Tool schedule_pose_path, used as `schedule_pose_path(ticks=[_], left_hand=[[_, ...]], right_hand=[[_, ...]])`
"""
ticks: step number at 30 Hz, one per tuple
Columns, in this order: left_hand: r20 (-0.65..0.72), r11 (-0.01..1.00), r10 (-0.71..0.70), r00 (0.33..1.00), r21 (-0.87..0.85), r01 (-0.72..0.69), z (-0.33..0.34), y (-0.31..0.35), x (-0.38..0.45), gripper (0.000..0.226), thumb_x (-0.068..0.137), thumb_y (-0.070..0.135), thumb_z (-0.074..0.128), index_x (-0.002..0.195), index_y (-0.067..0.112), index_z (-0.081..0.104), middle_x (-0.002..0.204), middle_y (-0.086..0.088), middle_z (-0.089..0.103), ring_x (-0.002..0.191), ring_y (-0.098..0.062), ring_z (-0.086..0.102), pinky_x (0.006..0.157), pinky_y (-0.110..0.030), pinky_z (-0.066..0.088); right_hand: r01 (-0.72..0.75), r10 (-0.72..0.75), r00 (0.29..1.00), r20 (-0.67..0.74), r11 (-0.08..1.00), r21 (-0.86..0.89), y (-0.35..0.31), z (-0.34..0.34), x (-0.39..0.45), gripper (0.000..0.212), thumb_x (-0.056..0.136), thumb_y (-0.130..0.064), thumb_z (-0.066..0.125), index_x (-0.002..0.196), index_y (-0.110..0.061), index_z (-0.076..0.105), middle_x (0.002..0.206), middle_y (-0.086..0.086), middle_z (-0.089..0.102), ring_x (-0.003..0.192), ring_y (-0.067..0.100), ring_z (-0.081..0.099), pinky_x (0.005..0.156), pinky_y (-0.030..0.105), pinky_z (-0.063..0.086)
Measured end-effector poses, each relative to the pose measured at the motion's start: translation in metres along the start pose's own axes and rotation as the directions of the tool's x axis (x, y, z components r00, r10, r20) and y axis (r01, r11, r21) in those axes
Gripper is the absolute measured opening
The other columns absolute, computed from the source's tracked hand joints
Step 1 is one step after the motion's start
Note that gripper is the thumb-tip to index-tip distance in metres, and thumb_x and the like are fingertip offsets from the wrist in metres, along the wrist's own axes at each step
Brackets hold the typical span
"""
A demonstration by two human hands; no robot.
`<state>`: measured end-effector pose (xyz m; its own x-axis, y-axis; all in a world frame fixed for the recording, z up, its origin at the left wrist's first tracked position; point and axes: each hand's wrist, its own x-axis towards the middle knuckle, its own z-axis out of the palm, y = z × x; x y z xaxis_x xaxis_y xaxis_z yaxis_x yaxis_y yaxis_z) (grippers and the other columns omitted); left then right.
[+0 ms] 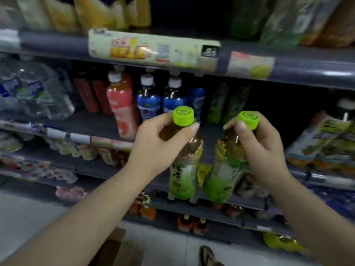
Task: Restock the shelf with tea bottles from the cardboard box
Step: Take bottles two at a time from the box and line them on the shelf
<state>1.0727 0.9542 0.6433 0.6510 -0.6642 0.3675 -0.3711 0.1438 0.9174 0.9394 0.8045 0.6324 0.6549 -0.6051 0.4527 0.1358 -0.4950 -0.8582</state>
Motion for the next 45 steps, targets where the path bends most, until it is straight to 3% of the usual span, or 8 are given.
schedule_pose_path(ticks=[4,14,19,24,31,34,39,45], left_hand=[[0.032,0.995,0.030,0.999,-0.093,-0.027,0.054,-0.003,0.044,0.012,0.076,0.032,0.068,0.088,0.028,0.071,0.081,0.017,0.071,0.083,0.000,0.065,0.075,-0.019,0.050],[-0.055,0.998,0.006,0.998,-0.061,-0.010,0.109,-0.030,0.115,0.011,0.074,0.035,0.069,0.084,0.029,0.070,0.089,0.006,0.073,0.091,-0.014,0.068,0.089,-0.039,0.054],[-0.068,1.000,-0.010,0.998,-0.014,0.009,0.116,-0.043,0.130,0.016,0.077,0.031,0.068,0.092,0.025,0.070,0.093,0.004,0.072,0.094,-0.015,0.068,0.092,-0.042,0.053],[-0.087,0.999,-0.047,0.995,-0.032,0.044,0.120,-0.056,0.139,0.021,0.075,0.032,0.069,0.094,0.024,0.071,0.096,0.001,0.073,0.096,-0.017,0.068,0.092,-0.044,0.053],[-0.018,0.999,-0.032,0.999,0.026,0.033,0.126,-0.064,0.140,0.020,0.087,0.031,0.063,0.106,0.027,0.063,0.098,0.015,0.068,0.092,0.004,0.064,0.079,-0.015,0.051],[0.048,0.997,-0.041,0.998,0.068,0.038,0.124,-0.065,0.138,0.025,0.087,0.037,0.063,0.111,0.035,0.056,0.105,0.019,0.064,0.099,0.005,0.060,0.085,-0.017,0.049],[0.025,0.954,0.000,1.000,0.299,-0.008,0.109,-0.083,0.121,0.077,0.065,0.050,0.078,0.130,0.026,0.044,0.131,0.002,0.053,0.120,-0.012,0.052,0.100,-0.031,0.043],[0.017,0.927,0.024,1.000,0.373,-0.029,0.113,-0.091,0.110,0.062,0.076,0.029,0.076,0.128,0.017,0.046,0.120,0.003,0.058,0.113,-0.013,0.053,0.092,-0.026,0.041]], right_hand=[[0.023,-0.028,0.995,-0.093,0.998,-0.054,0.016,-0.047,0.020,0.031,0.093,-0.034,0.051,0.092,-0.004,0.058,0.083,0.018,0.057,0.075,0.030,0.056,0.063,0.040,0.047],[-0.010,0.007,0.978,-0.207,1.000,-0.017,0.069,-0.073,0.079,0.003,0.090,-0.034,0.058,0.091,-0.036,0.057,0.088,-0.016,0.065,0.089,-0.001,0.062,0.078,0.021,0.050],[-0.006,0.010,0.976,-0.216,1.000,0.017,0.080,-0.061,0.100,0.007,0.087,-0.037,0.060,0.094,-0.037,0.058,0.096,-0.016,0.066,0.100,0.005,0.062,0.090,0.032,0.051],[-0.007,0.001,0.985,-0.174,0.999,-0.035,0.090,-0.047,0.109,0.020,0.089,-0.035,0.059,0.107,-0.027,0.058,0.100,-0.016,0.064,0.098,-0.007,0.058,0.083,0.009,0.044],[-0.087,0.087,0.980,-0.182,0.996,0.009,0.095,-0.041,0.113,0.031,0.089,-0.039,0.058,0.116,-0.023,0.058,0.107,-0.012,0.065,0.103,0.001,0.059,0.085,0.014,0.044],[-0.091,0.087,0.986,-0.144,0.996,-0.019,0.097,-0.045,0.109,0.038,0.088,-0.046,0.056,0.122,-0.029,0.054,0.120,-0.009,0.061,0.114,0.005,0.054,0.097,0.025,0.042],[-0.247,0.242,0.969,-0.053,0.964,-0.101,0.121,-0.059,0.079,0.082,0.071,-0.054,0.071,0.137,-0.030,0.030,0.139,-0.003,0.045,0.127,0.012,0.043,0.104,0.033,0.038],[-0.205,0.202,0.978,-0.044,0.930,-0.306,0.145,-0.051,0.062,0.054,0.080,-0.030,0.072,0.127,-0.019,0.047,0.123,0.000,0.060,0.115,0.017,0.055,0.094,0.029,0.046]])
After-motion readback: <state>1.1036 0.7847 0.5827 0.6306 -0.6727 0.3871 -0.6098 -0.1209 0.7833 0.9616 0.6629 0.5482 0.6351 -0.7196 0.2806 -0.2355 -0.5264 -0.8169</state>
